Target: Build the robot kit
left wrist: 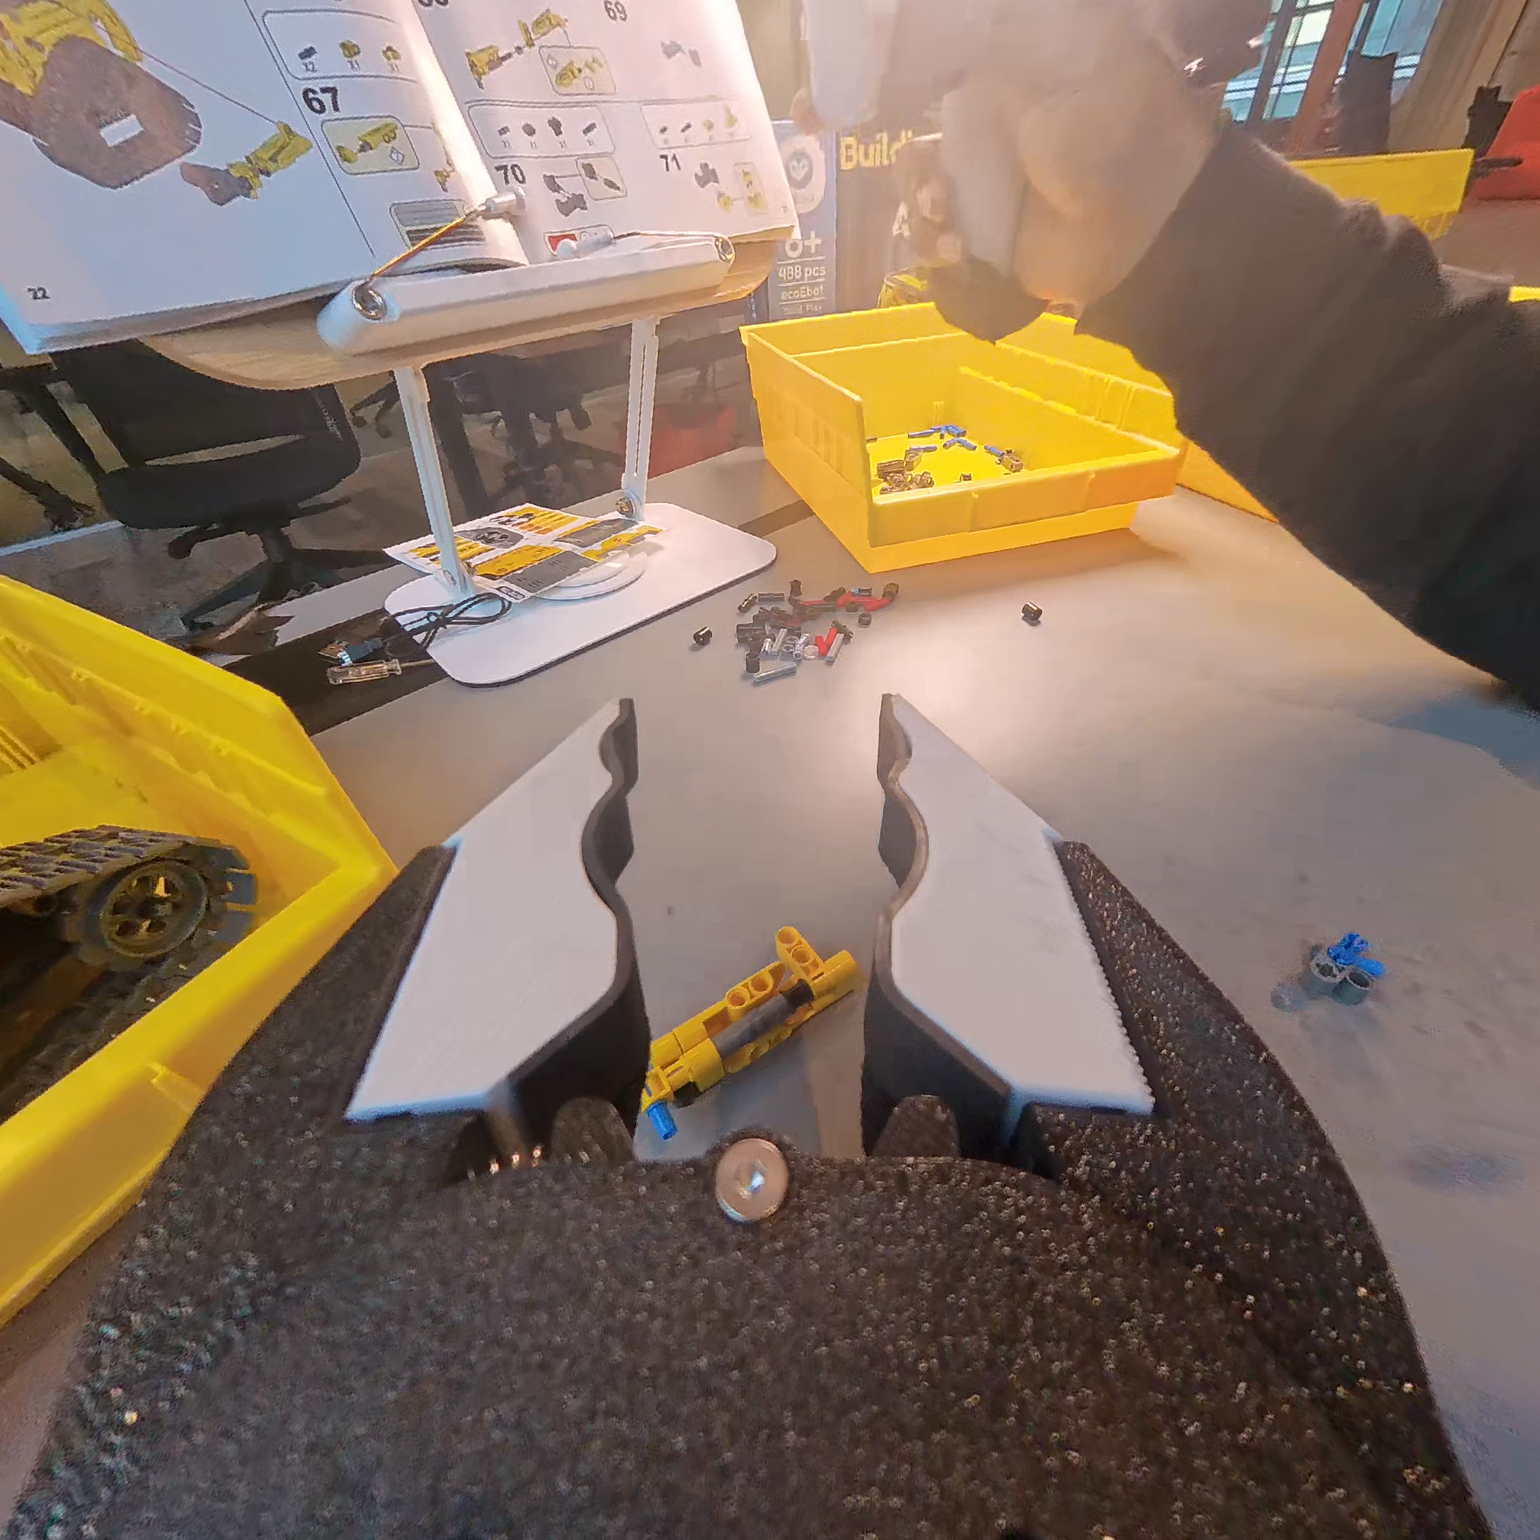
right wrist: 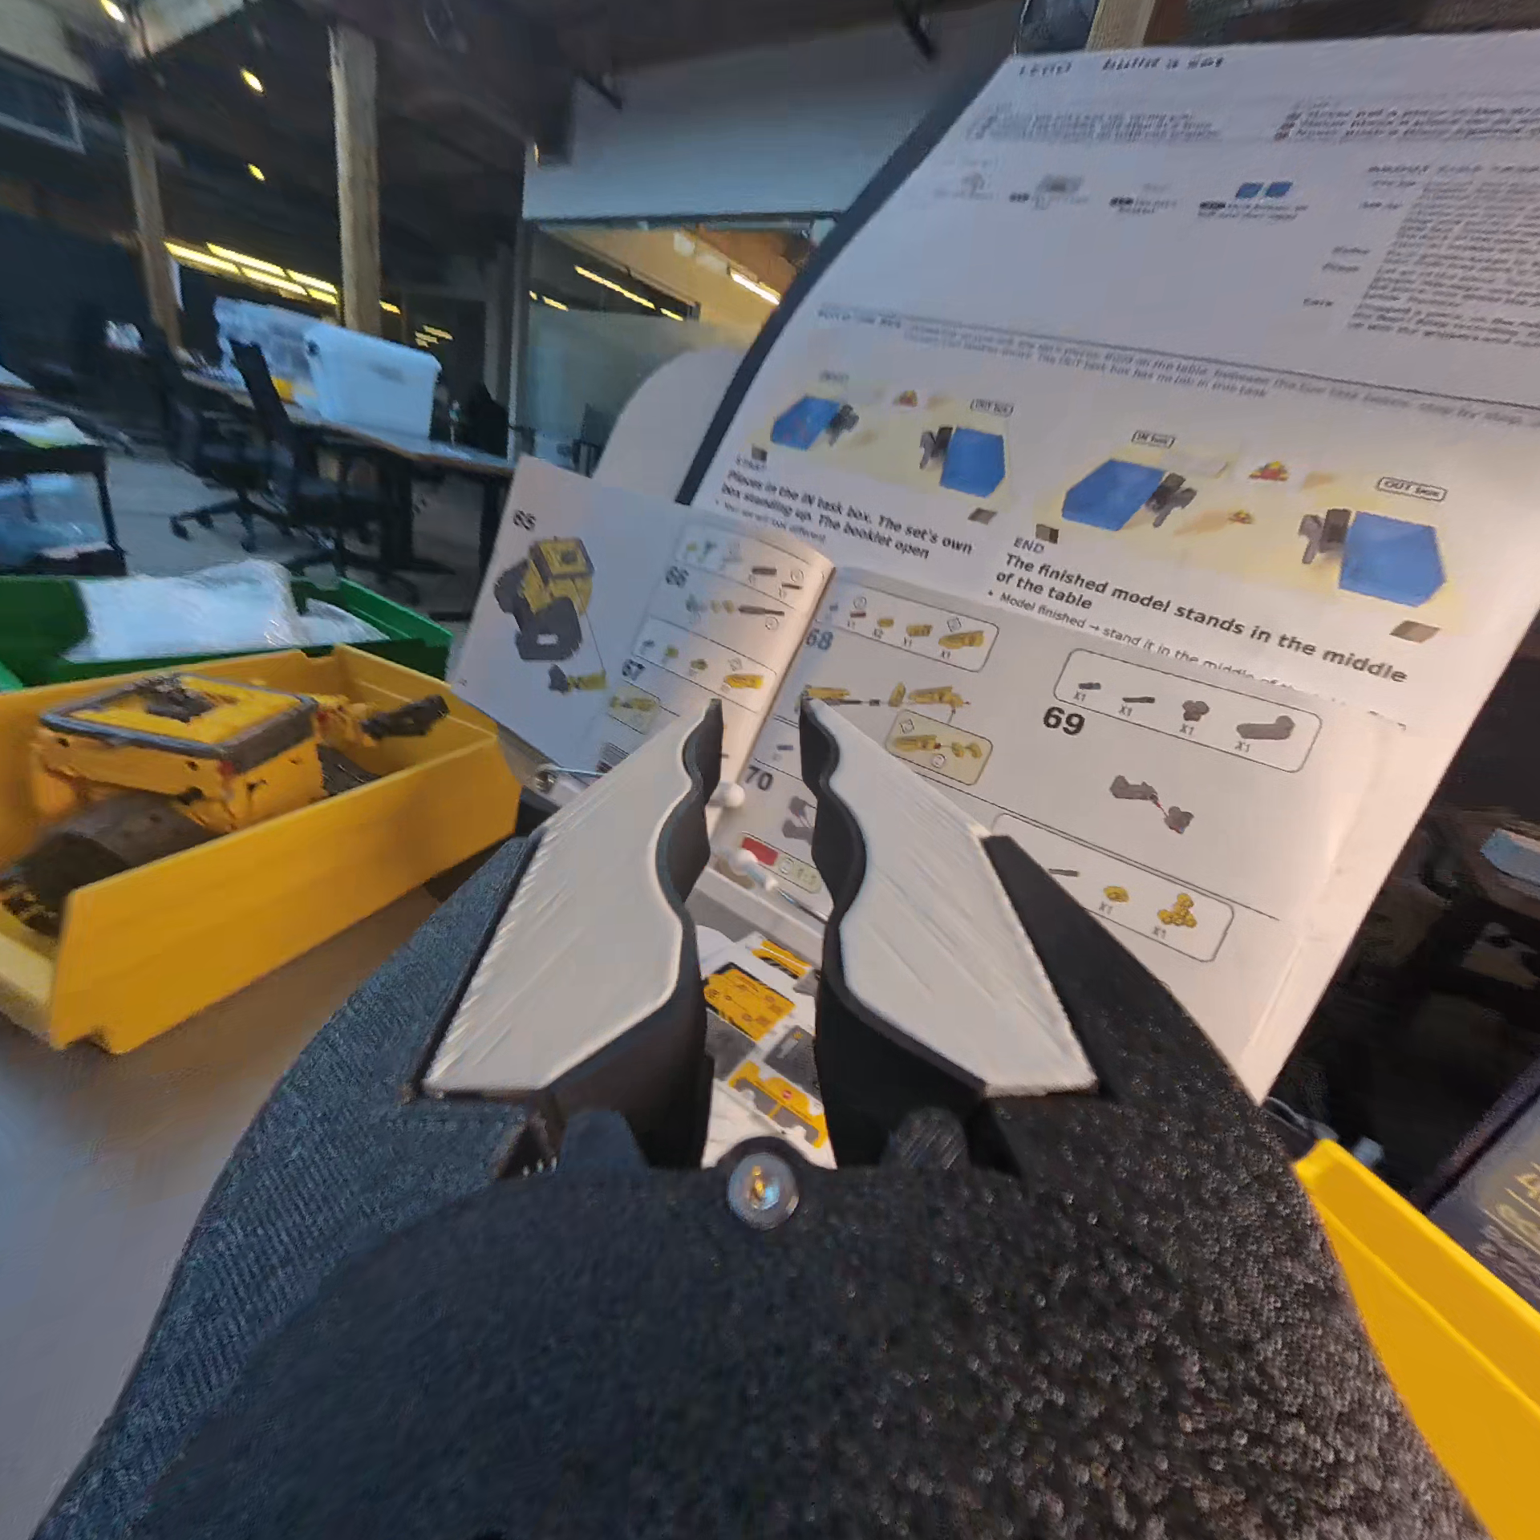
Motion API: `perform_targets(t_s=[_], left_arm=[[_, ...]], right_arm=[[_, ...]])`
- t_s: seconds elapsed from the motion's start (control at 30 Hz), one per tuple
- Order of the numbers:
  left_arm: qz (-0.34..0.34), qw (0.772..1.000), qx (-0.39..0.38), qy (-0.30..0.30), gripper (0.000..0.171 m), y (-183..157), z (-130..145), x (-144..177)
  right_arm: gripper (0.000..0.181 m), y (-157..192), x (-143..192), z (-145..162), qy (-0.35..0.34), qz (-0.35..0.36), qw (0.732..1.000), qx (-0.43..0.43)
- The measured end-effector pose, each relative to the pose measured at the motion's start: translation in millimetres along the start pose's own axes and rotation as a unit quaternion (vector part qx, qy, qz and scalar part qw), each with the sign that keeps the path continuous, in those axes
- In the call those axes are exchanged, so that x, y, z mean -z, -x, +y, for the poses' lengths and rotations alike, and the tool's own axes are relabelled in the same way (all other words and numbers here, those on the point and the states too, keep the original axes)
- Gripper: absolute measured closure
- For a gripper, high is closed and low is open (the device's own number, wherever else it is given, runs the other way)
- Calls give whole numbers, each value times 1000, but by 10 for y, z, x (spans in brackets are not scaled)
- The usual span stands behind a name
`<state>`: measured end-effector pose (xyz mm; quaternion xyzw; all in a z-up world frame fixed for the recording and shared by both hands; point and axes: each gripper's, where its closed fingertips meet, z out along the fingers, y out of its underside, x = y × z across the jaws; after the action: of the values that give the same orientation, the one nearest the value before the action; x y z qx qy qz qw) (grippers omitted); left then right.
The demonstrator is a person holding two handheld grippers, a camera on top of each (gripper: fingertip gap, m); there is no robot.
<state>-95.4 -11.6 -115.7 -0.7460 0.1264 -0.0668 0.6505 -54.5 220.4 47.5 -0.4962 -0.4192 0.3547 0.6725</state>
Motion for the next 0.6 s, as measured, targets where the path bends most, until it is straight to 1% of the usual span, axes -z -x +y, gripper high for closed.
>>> perform_targets(t_s=[0.13, 0.23, 0.3, 0.37, 0.43, 0.53, 0.6], left_arm=[[5, 1000, -14, 0, 115, -69, -14, 6], [10, 1000, -22, -3, 115, -127, -38, 13], [13, 999, -29, -5, 115, -158, -56, 19], [14, 999, -36, -7, 115, -184, -74, 29], [13, 999, -44, -10, 116, -200, -102, 44], [10, 999, -49, -17, 116, -203, -156, 66], [-3, 998, -59, -27, 118, -138, -225, 48]], right_arm=[[163, 215, 164, -227, -29, -24, 998, -55], [159, 403, 176, -238, -6, -58, 995, -82], [156, 561, 269, -228, 17, -84, 993, -85], [156, 704, 467, -218, 30, -102, 991, -77], [156, 870, 732, -124, 55, -124, 988, -73], [156, 1102, 1191, 152, 102, -140, 982, -81], [156, 1217, 1501, 365, 129, -138, 979, -83]])
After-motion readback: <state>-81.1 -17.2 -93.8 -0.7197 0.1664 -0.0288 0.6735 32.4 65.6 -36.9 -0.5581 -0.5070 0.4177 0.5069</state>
